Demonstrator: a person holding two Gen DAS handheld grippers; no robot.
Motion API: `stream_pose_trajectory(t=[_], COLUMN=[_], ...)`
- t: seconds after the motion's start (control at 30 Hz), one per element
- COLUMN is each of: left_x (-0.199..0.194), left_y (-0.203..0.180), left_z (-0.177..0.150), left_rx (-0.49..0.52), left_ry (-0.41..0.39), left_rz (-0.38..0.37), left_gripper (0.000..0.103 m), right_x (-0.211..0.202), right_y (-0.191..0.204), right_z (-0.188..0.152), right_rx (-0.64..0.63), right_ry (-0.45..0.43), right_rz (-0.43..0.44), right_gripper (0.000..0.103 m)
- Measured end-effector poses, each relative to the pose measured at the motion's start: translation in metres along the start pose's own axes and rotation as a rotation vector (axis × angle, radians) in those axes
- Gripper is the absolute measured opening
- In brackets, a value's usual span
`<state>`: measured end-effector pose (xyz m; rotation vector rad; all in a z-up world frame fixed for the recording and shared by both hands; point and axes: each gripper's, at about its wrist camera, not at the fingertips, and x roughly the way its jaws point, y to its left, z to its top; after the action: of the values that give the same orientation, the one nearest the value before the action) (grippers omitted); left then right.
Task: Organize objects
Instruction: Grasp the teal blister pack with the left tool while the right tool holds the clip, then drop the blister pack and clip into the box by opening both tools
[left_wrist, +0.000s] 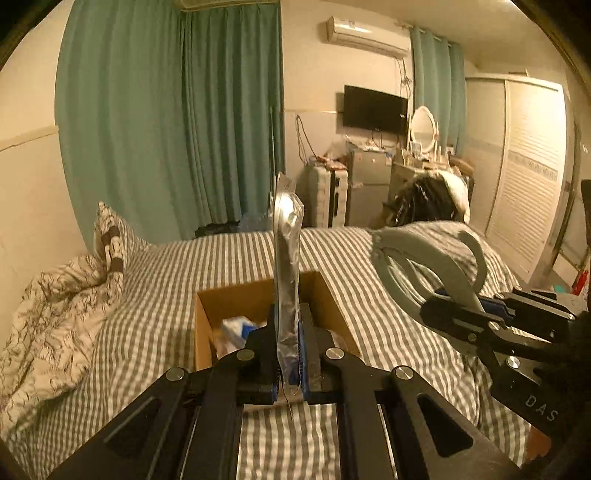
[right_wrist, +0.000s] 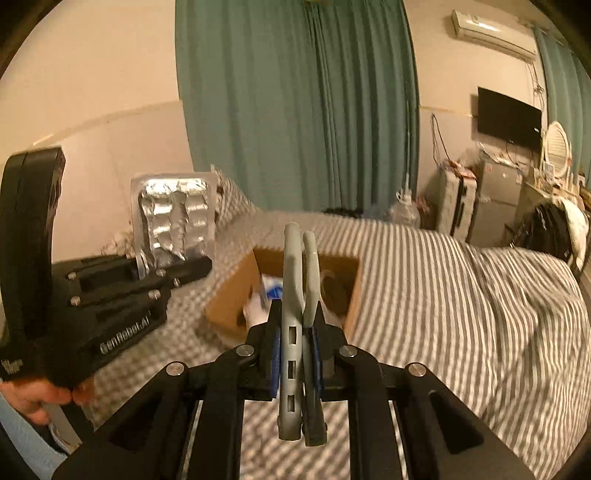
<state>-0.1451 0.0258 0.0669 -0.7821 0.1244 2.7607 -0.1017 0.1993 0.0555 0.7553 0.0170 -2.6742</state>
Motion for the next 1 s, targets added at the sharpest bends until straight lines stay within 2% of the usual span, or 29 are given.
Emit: stream_pose_trajectory(t=[0.2, 0.37, 0.5, 0.7, 1.0], left_x=[0.039, 0.096, 0.139, 0.188, 0.211], left_y=[0.022, 0.042, 0.047, 0.057, 0.064], left_z=[0.024, 0.023, 0.006, -0.026, -0.042], left_rx=[-0.006, -0.013, -0.014, -0.031, -0.052], left_ry=[0.013, 0.075, 0.138, 0.208, 0.274], left_rz=[0.024, 0.039, 0.037, 0.019, 0.004], left_gripper=[0.008, 0.008, 0.008, 0.008, 0.008], right_x=[0.044, 0.095, 0.147, 0.215, 0.257], right_y=[0.0, -0.003, -0.012, -0.026, -0.029], right_z=[0.049, 0.063, 0.058, 0.026, 0.007], right_rx=[-0.017, -0.018, 0.006, 0.021, 0.055], right_ry=[-0.011, 0.036, 0.107, 0.224, 0.279], right_rz=[0.02, 0.023, 0.034, 0.044, 0.068], right_gripper=[0.012, 0.012, 0.012, 0.012, 0.012])
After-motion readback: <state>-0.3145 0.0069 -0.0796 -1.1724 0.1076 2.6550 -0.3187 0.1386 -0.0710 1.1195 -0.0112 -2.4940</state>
